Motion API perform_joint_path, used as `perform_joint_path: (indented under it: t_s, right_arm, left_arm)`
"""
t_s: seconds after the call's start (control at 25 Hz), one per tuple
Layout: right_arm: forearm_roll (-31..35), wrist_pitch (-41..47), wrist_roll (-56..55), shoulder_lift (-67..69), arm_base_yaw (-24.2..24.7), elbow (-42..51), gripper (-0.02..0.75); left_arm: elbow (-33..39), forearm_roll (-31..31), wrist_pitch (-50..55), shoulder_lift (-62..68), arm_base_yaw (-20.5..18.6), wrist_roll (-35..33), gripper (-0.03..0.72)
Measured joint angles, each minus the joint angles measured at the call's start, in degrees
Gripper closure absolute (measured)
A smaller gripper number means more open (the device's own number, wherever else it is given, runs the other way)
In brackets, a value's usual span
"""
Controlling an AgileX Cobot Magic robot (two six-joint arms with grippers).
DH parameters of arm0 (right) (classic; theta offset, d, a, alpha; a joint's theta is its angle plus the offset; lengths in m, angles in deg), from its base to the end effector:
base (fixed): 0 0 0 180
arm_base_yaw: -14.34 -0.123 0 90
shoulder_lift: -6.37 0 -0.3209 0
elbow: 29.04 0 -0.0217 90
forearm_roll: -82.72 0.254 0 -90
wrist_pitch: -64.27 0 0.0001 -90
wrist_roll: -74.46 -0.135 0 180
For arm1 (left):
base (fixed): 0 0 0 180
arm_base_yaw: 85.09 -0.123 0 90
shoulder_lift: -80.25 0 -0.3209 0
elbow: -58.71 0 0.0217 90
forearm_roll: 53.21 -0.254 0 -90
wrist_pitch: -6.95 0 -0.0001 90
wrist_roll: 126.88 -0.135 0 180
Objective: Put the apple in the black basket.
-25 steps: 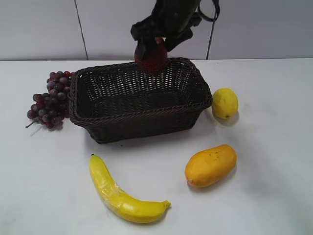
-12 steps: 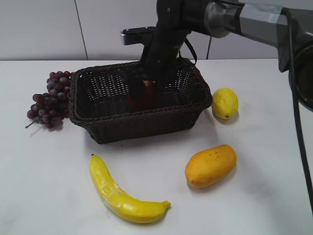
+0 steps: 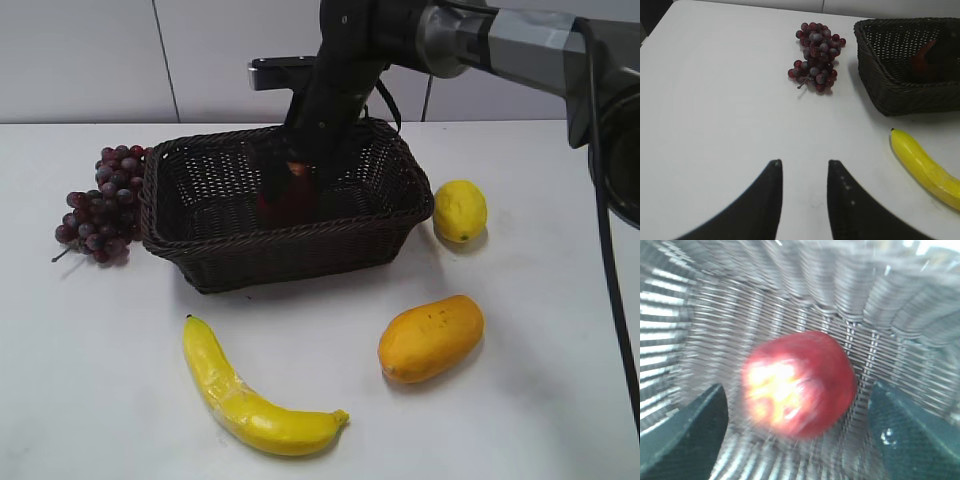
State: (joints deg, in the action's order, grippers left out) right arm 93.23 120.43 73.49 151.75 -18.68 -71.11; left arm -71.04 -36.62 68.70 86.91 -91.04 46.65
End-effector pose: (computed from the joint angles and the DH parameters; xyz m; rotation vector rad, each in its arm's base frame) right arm 0.4617 0.3245 0.1433 -0.6778 2.7422 0.3807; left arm 0.0015 -0.0340 0.2564 0.0239 2.0428 -0.2129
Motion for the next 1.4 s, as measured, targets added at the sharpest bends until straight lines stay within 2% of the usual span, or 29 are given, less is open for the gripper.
perform_joint_path:
  t_s: [0.08,0.16,0.4,0.56,0.68,0.96,1.4]
  right_arm:
    - [0.04,1.04,0.0,0.0,0.0,-1.23,0.096]
    - [-0.01,2.77,0.0,0.0,0.0,-3.26,0.08]
    - [-2.12,12.15,-0.22,0.0,0.0,-15.55,0.073]
    - [-5.66,13.07,-1.84,-0.12,0.57,-25.46,0.076]
    - [-5.77,13.12,-2.84,-0.84,1.84,-28.36,0.09]
    - [-4.99,13.51,-3.28,-2.34,9.9,-28.83,0.125]
    - [-3.44,13.51,-3.41,-3.99,26.29,-26.5,0.144]
  left_arm:
    - [0.0,0.0,0.0,0.0,0.0,0.0,0.454]
    - [0.0,0.0,0.0,0.0,0.0,0.0,0.454]
    - [0.0,0.0,0.0,0.0,0.0,0.0,0.454]
    - [0.0,0.0,0.0,0.0,0.0,0.0,0.454]
    - [0.0,0.0,0.0,0.0,0.0,0.0,0.454]
    - [0.0,0.0,0.0,0.0,0.0,0.0,0.454]
    - [0.0,0.0,0.0,0.0,0.0,0.0,0.454]
